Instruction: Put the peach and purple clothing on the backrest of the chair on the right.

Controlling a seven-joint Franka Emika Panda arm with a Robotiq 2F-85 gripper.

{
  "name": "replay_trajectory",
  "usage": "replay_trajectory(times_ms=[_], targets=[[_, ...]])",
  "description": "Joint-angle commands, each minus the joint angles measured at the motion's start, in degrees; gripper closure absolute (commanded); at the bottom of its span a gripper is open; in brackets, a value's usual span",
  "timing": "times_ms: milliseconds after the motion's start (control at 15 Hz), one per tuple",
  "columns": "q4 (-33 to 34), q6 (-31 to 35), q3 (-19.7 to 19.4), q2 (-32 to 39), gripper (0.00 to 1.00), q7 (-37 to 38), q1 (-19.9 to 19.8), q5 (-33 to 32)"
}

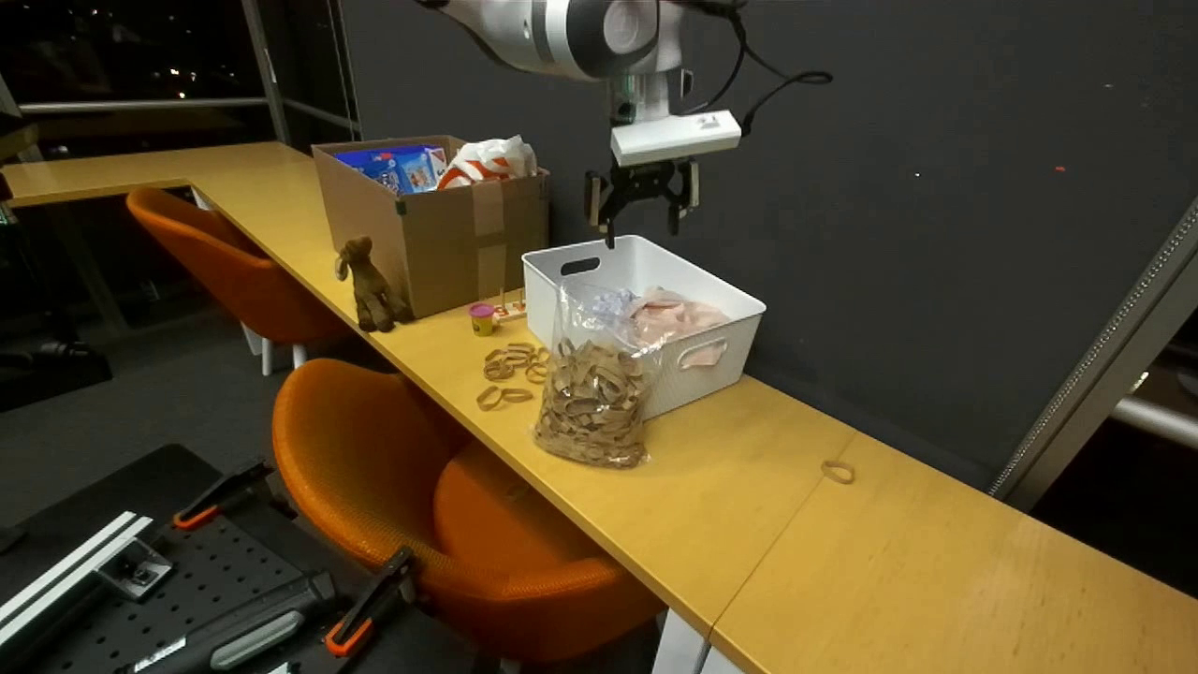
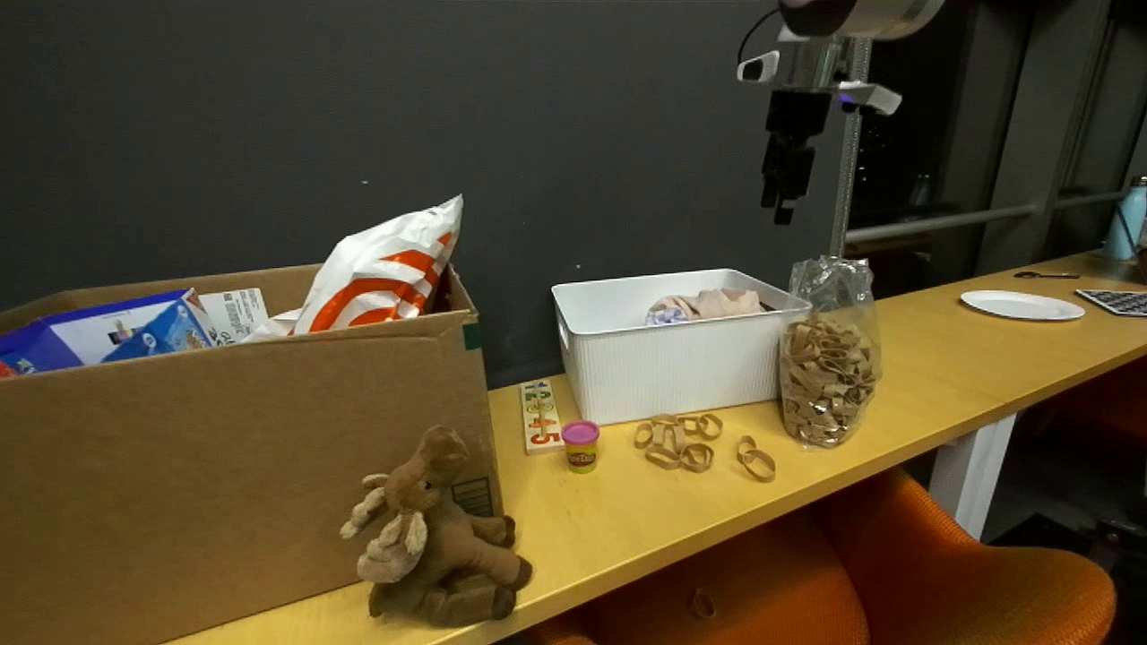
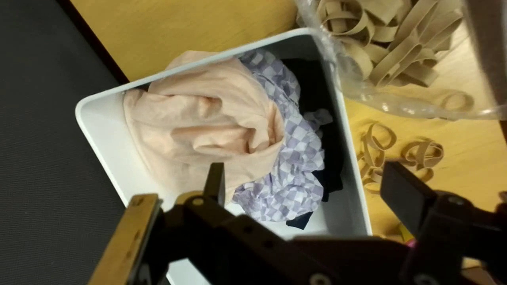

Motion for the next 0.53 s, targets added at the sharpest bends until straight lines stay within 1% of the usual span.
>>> replay_trajectory(times_ms=[0, 200, 467], targets=[[7.0, 6.1, 1.8, 8.4, 0.00, 0.9, -1.7, -1.1], [9.0, 13.7, 1.7, 12.9, 0.00, 1.5, -1.4, -2.7], [11.1, 19.9, 2.4, 18.7, 0.00, 3.3, -1.2, -2.9]])
